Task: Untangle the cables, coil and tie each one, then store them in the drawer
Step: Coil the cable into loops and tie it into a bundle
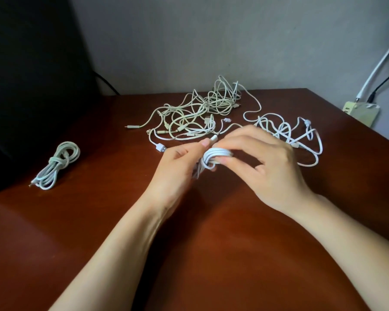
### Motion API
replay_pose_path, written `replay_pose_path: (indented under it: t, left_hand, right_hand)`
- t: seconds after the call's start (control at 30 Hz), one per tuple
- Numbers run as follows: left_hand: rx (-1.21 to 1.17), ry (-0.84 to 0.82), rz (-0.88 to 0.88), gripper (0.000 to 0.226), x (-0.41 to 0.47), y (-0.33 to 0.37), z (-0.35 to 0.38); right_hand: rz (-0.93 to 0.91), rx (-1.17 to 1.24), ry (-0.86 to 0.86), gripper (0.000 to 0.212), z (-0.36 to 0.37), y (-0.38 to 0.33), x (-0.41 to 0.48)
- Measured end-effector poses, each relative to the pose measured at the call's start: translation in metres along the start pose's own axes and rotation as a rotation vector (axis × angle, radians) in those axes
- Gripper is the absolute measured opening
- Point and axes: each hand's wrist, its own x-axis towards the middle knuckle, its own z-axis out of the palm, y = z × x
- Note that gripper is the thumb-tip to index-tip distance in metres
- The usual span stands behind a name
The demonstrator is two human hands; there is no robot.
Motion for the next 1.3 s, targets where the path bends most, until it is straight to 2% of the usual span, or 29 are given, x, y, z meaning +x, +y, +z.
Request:
replay_pose_path:
  t: [0.1, 0.23, 0.33, 0.6, 0.7, 0.83, 1.0, 1.13, 1.3]
  left_hand:
    - [0.046, -0.004, 0.003, 0.039, 0.000, 0.001, 0.001]
    - [0.096, -0.018, -0.014, 0.037, 0.000, 0.001, 0.003]
    - [0.114, -0.011, -0.068, 0.038, -0.001, 0.003, 0.006]
    - [0.107, -0.015, -0.158, 0.042, 0.000, 0.000, 0.006]
    - [0.129, 0.045, -0.146, 0.043, -0.001, -0.003, 0.008]
    - [0.102, 0.160, -0.067, 0.047, 0.000, -0.006, 0.008]
    - [-0.007, 0.189, -0.037, 0.023, 0.001, -0.005, 0.007]
    - [-0.054, 0.166, -0.034, 0.024, 0.001, 0.001, 0.007]
    - [-0.020, 0.151, -0.034, 0.027, 0.001, 0.004, 0.003]
  right_hand:
    - [0.121, 0.073, 0.025, 0.021, 0.002, 0.001, 0.000]
    - [0.405, 0.327, -0.004, 0.030, 0.006, 0.001, 0.000]
    - [0.546, 0.418, -0.015, 0.029, 0.007, 0.002, 0.002]
    - [0.573, 0.232, -0.076, 0.019, 0.008, 0.003, -0.001]
    - [0.559, 0.133, -0.072, 0.010, 0.010, 0.004, -0.004]
    - [0.516, 0.071, -0.084, 0.013, 0.010, 0.002, -0.005]
    - [0.549, 0.239, -0.114, 0.010, 0.007, -0.003, -0.002]
    - [0.587, 0.468, -0.105, 0.019, 0.001, -0.007, 0.004]
    - [0.690, 0.636, -0.156, 0.013, -0.002, -0.009, 0.009]
